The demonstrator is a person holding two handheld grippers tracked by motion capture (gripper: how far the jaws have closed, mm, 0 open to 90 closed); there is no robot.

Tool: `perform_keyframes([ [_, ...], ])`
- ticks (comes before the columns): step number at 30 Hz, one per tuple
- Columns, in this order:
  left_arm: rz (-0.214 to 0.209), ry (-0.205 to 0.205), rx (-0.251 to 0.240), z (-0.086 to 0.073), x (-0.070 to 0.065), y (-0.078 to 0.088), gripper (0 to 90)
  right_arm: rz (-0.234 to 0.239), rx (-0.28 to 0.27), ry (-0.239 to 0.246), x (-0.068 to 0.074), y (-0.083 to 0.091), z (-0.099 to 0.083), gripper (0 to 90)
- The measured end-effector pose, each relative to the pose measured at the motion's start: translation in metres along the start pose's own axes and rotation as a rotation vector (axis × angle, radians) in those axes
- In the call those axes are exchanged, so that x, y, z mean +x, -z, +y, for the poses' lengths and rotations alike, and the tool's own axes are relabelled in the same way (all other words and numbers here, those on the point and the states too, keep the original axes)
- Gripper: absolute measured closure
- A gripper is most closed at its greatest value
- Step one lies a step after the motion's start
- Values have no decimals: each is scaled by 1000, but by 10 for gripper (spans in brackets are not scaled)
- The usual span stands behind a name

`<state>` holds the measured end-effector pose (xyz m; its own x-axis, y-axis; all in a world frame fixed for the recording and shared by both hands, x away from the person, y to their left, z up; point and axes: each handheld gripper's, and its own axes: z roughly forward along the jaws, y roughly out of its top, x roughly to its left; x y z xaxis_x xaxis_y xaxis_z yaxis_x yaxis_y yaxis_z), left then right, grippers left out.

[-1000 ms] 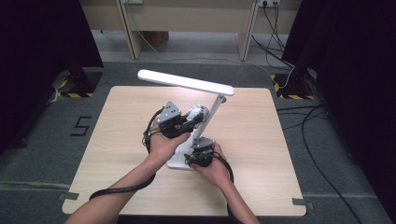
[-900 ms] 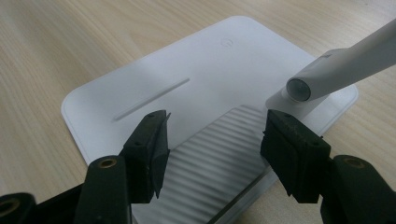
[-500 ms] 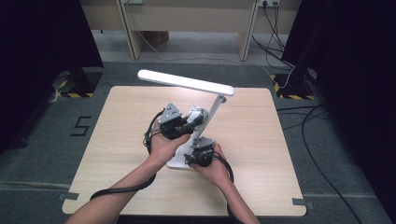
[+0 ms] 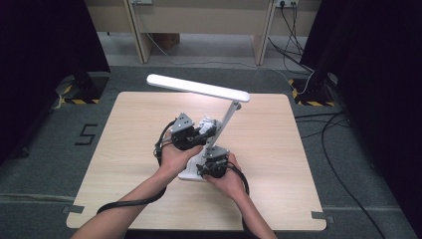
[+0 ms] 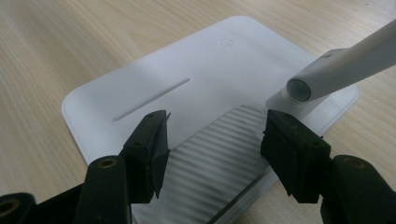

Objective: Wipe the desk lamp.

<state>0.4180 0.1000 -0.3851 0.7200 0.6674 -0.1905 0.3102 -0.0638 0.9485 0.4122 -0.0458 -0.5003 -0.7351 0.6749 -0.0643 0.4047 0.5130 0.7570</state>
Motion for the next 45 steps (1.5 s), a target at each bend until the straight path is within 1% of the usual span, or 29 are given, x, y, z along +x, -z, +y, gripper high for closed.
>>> perform_keyframes([
  [3,-1,5,7,-2,0,-1,791,0,-2,0,0,0,0,410],
  [6,-1,-1,17,-3,2,-2,791,0,-3,1,0,0,0,410],
  [10,-1,1,34,-7,4,-3,791,0,-3,1,0,0,0,410],
  [13,3,8,42,-10,6,-3,791,2,-5,1,0,0,-1,410],
  [17,4,6,51,-13,8,-4,791,2,-6,2,0,0,-1,410],
  [20,2,6,55,-14,8,-5,791,8,0,-5,-1,0,0,411],
  [26,5,13,66,-19,10,-6,791,18,5,0,-2,0,1,400],
  [31,5,15,75,-22,11,-6,790,33,10,-11,-2,0,2,380],
  [33,4,13,79,-23,11,-6,790,36,8,-7,-3,1,2,377],
  [36,4,18,83,-24,12,-6,790,31,10,-9,-3,4,2,376],
  [37,3,21,84,-25,12,-6,790,32,10,-2,-4,5,2,376],
  [38,5,19,88,-25,13,-6,790,29,12,-8,-4,6,2,376],
  [40,5,21,88,-27,13,-5,790,27,15,7,-6,9,3,379],
  [41,6,22,88,-28,14,-5,790,23,17,-6,-6,11,3,383],
  [44,9,28,99,-31,15,-4,790,15,17,-11,-9,16,3,387],
  [45,7,29,95,-32,16,-4,790,12,15,-6,-10,17,3,388],
])
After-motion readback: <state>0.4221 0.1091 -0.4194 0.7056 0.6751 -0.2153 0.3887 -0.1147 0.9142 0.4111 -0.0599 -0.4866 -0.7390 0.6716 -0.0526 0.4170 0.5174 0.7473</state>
